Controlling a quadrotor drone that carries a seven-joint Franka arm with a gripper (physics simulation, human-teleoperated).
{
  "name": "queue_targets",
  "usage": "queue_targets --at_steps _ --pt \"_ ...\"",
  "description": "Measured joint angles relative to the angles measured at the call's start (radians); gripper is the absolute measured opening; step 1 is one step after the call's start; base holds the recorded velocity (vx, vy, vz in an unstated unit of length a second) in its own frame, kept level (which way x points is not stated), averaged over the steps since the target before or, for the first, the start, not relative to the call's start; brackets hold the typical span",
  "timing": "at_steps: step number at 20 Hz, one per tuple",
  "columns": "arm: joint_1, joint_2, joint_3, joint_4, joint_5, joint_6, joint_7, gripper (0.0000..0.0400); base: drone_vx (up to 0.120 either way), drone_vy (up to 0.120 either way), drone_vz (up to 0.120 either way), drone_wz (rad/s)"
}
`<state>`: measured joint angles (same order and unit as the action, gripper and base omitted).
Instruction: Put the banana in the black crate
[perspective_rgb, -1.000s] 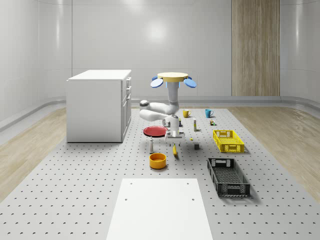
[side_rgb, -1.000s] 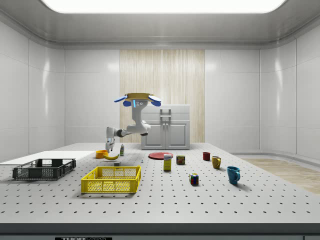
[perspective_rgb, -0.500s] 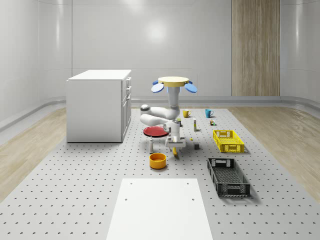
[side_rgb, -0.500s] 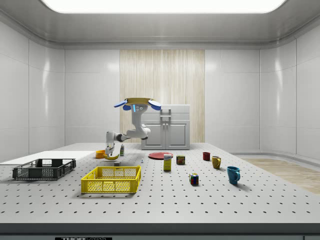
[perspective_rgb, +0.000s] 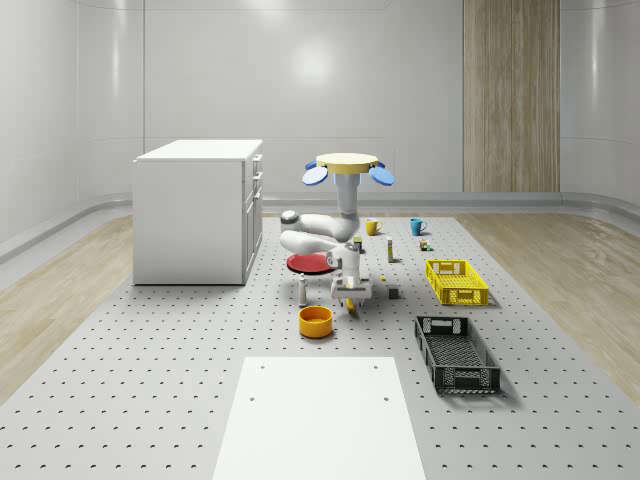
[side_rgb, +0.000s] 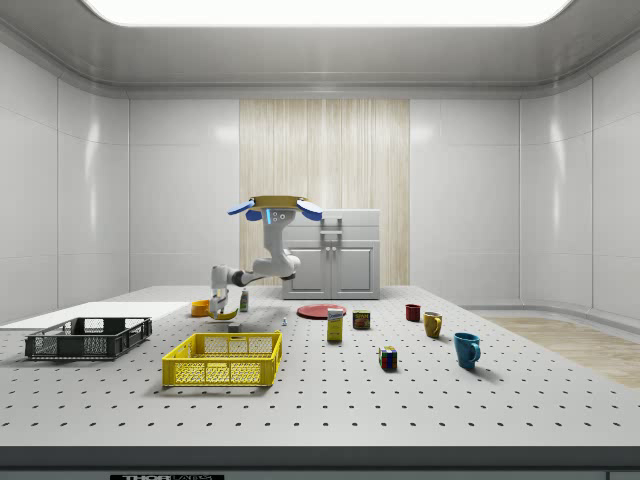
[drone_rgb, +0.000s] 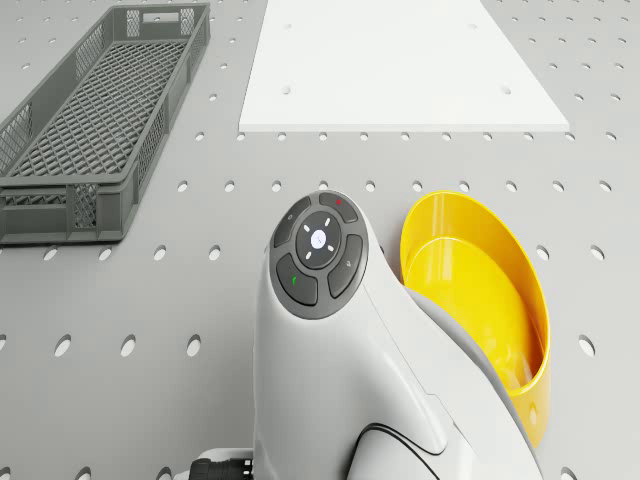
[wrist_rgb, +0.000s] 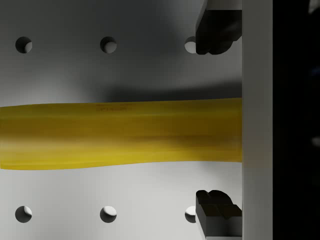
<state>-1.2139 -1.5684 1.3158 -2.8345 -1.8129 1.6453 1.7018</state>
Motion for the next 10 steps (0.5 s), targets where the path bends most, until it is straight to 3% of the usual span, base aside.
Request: queue_targets --at_steps 9,10 --pt "-0.010 0.003 -0.029 0.021 -0.027 0.011 -0.008 0.0400 0.000 0.000 0.000 0.000" --pt "-0.010 0.003 -0.031 0.022 -0.029 0.012 -0.009 0.0380 0.000 0.000 0.000 0.000"
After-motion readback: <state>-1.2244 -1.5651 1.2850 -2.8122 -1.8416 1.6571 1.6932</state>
